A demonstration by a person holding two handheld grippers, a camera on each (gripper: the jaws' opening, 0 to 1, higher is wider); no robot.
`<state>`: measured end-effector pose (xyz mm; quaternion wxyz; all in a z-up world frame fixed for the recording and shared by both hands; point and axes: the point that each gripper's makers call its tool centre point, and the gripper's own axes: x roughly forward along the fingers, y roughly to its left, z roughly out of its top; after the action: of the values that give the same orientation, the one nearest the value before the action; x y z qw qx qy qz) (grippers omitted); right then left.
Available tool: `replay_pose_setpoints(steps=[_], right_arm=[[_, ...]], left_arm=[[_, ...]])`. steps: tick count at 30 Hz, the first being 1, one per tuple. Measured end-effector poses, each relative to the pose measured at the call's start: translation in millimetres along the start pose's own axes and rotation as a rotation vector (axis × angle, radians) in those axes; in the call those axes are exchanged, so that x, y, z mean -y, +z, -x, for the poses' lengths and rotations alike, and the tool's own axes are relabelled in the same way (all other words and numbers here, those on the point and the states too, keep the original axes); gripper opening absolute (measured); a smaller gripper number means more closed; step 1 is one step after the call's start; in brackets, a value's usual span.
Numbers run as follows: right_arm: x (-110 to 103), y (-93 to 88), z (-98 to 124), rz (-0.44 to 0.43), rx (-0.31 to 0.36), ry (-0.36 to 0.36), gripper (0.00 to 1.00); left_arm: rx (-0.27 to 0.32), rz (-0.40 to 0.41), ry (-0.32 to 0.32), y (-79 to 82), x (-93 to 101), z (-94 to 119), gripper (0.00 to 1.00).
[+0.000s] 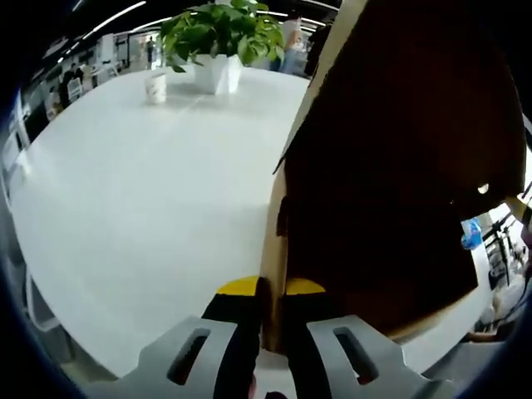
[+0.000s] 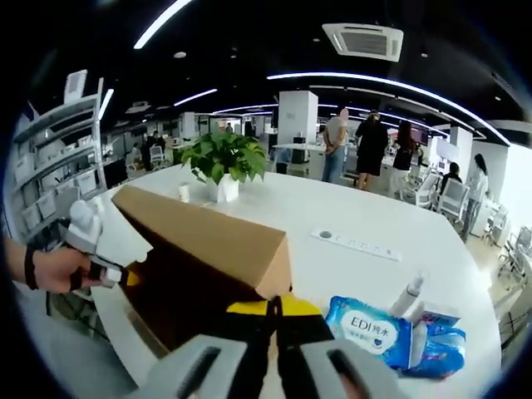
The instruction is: Operate the shoe box by opening the lid, removing the specified soft item, and placing it in the target area until the item is outside and the box remains undamaged.
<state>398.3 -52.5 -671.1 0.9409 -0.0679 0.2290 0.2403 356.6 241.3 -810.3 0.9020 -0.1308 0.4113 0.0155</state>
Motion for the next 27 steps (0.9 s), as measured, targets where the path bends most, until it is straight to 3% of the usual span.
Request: replay_pose_setpoints(steps=[20,27], right_arm=[[-5.3,-17.4,6.7,0.007,0.013,-0.006,0.00],[-6.9,-24.0,7.6,0.004,0.009,-0.007,0.00]], left_arm=[[0.006,0.010,-0.041,0.7,5.5,1.0,0.07],[0.004,0.007,-0.090,-1.6,10.7,9.0,0.10]])
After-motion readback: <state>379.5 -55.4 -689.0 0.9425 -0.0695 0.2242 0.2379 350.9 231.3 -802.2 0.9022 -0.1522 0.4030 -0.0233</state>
